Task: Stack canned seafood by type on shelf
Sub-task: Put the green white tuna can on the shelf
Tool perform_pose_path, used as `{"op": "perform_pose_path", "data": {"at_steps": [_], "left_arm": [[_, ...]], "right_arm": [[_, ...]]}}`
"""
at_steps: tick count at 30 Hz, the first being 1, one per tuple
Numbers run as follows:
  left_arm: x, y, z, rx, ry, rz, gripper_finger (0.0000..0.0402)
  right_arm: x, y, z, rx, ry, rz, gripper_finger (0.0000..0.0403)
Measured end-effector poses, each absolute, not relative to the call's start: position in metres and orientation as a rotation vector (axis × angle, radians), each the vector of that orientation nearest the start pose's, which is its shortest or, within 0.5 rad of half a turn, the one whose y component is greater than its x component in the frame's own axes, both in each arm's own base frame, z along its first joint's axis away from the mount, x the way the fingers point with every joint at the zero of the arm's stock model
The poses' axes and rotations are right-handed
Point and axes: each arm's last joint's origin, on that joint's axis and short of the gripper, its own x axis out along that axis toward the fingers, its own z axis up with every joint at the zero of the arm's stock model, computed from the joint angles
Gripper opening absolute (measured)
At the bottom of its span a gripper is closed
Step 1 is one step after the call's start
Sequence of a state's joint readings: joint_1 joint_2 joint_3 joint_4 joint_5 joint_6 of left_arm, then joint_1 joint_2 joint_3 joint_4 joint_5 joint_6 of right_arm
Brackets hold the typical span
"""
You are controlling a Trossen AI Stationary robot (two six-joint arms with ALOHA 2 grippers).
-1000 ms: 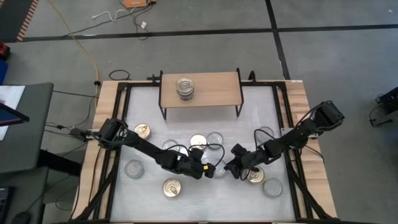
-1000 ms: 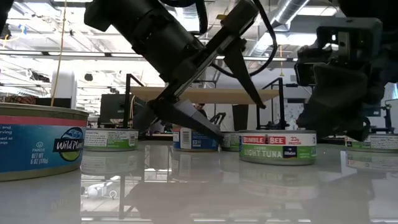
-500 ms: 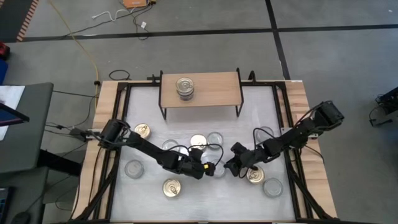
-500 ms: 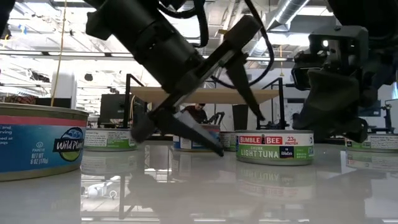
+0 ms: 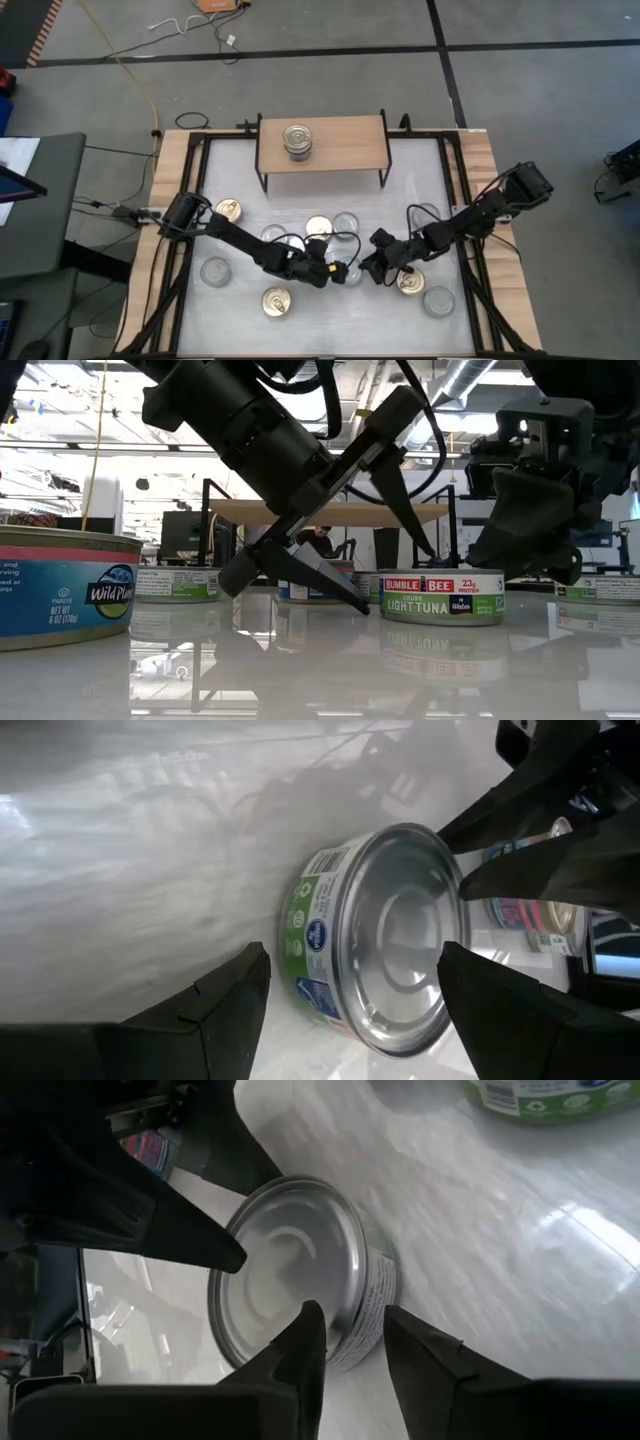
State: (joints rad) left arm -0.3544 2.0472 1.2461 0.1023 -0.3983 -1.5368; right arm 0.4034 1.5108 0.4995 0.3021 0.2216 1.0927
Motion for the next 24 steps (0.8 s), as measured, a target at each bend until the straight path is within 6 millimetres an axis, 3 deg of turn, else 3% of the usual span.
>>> {"op": "perform_pose_path", "data": {"at_steps": [15, 24], "left_arm": [[0.406, -0.133, 0.143, -1.225, 0.459, 0.522, 0.0275], [0.406, -0.133, 0.143, -1.221, 0.460, 0.522, 0.0275]], "right_arm": [[0.243, 0.092, 0.124, 0.818, 0.690, -0.216, 0.0114], [0.263, 0.099, 0.121, 0.816, 0.759, -0.140, 0.0114]]}}
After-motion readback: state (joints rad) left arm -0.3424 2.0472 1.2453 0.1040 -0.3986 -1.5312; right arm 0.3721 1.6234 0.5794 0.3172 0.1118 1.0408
